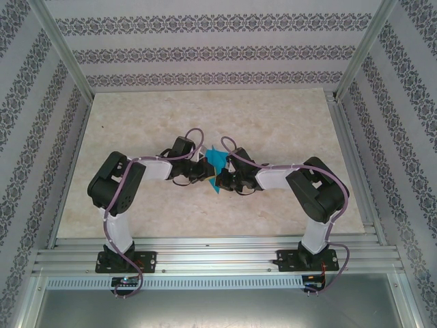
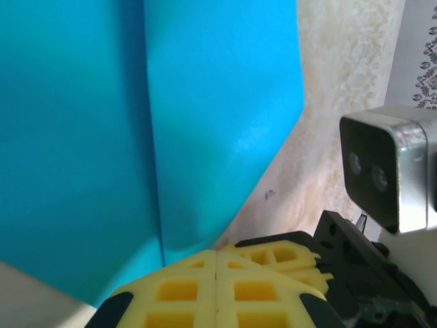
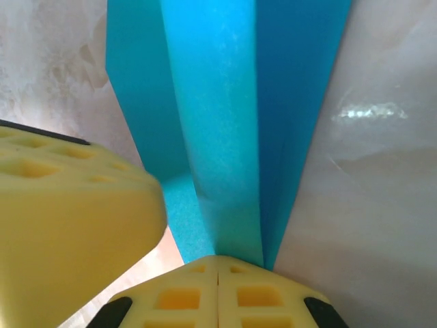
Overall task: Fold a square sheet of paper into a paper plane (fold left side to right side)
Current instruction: Fourth fold the wing at the center of the table.
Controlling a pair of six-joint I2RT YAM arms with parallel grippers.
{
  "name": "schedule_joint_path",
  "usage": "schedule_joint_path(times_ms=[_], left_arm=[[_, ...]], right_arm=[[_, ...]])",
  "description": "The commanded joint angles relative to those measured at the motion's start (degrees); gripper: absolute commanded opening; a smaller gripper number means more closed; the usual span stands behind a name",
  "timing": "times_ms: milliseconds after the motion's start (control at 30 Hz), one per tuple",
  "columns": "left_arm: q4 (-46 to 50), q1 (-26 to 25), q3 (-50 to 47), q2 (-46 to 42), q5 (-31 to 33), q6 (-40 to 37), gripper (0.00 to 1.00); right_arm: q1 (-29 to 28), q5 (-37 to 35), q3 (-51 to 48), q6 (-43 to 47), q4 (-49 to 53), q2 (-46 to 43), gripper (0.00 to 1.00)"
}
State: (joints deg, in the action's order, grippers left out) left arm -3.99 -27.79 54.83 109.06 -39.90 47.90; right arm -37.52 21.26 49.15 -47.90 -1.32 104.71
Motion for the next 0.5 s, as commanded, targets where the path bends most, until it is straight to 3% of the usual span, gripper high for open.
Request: schedule_joint_path(times_ms=[0,333,467], left_arm=[[-2.78,-0.36,1.59,2.09,1.37,1.57,0.05],[-3.59,-1.23,3.97,5.36,2.07,2.13,0.05],[-0.53,-1.24,5.55,6.25,5.57,0.57,0.06]], right_arm=[[-0.97,-4.82,-1.12,1.71,8.17,4.53,0.06],[-1.66,-5.82,0.14,2.45,10.77,5.28,0.06],[-2.08,-6.99,0.77,2.91,13.04,5.33,0.06]])
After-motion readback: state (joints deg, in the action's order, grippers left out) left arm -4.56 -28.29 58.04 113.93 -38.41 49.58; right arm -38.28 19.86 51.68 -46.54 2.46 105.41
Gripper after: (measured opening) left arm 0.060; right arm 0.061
